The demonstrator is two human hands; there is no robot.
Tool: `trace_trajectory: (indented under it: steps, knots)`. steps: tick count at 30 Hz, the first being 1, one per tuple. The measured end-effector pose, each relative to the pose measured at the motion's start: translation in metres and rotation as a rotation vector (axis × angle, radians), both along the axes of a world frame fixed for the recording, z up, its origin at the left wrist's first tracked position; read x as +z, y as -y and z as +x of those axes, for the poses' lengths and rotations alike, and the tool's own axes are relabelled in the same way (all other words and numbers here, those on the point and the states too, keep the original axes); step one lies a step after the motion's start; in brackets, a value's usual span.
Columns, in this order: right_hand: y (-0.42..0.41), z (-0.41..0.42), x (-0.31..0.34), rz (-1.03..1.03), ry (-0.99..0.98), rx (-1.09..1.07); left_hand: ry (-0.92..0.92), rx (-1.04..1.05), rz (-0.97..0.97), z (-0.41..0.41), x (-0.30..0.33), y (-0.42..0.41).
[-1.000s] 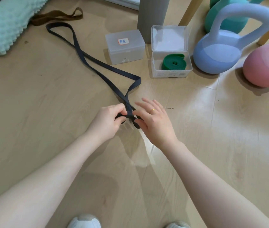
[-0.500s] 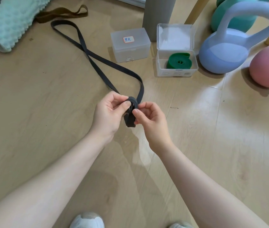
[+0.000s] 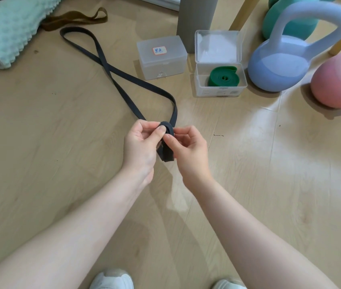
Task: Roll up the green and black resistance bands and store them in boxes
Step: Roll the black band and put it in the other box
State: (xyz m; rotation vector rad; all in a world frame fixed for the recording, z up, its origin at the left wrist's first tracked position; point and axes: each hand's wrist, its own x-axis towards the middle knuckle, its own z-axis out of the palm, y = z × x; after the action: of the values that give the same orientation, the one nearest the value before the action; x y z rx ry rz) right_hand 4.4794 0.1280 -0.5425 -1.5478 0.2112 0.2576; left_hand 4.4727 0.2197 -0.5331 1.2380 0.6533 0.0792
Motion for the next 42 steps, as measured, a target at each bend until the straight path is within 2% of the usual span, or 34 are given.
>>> trace_trajectory:
  steps: [3, 7, 9, 11, 13, 16, 22, 28, 32, 35, 38, 42]
  knots:
    - [0.025, 0.013, 0.005, -0.142, 0.093, 0.174, 0.001, -0.193, -0.018, -0.002, 0.000, -0.006]
    - [0.053, 0.021, 0.007, -0.317, 0.117, 0.411, -0.120, -0.534, 0.283, 0.002, 0.004, -0.014]
    - [0.058, 0.021, 0.002, -0.358, 0.107, 0.449, -0.150, -0.627, 0.339, 0.005, 0.007, -0.013]
    - [0.059, 0.021, 0.000, -0.408, 0.130, 0.485, -0.170, -0.678, 0.293, 0.007, 0.009, -0.011]
    - [0.060, 0.024, 0.002, -0.487, 0.180, 0.545, -0.163, -0.728, 0.366, 0.007, 0.010, -0.010]
    - [0.063, 0.028, 0.009, -0.527, 0.221, 0.591, -0.104, -0.684, 0.352, 0.004, 0.008, -0.008]
    - [0.063, 0.025, 0.003, -0.180, 0.014, 0.481, -0.111, -0.470, 0.045, 0.001, 0.005, -0.012]
    - [0.063, 0.021, -0.004, -0.127, 0.049, 0.503, -0.102, -0.334, -0.092, 0.003, 0.003, -0.015]
    - [0.047, 0.007, -0.004, -0.075, 0.115, 0.268, -0.045, -0.236, -0.209, 0.005, 0.009, -0.010]
    - [0.031, 0.001, 0.006, 0.103, 0.113, 0.067, 0.003, -0.175, -0.256, 0.007, 0.012, -0.004]
    - [0.024, 0.004, 0.013, 0.211, 0.103, 0.008, 0.008, -0.165, -0.281, 0.006, 0.011, -0.001]
    - [0.032, 0.004, 0.014, 0.210, 0.047, 0.014, -0.030, -0.235, -0.216, 0.001, 0.008, -0.002]
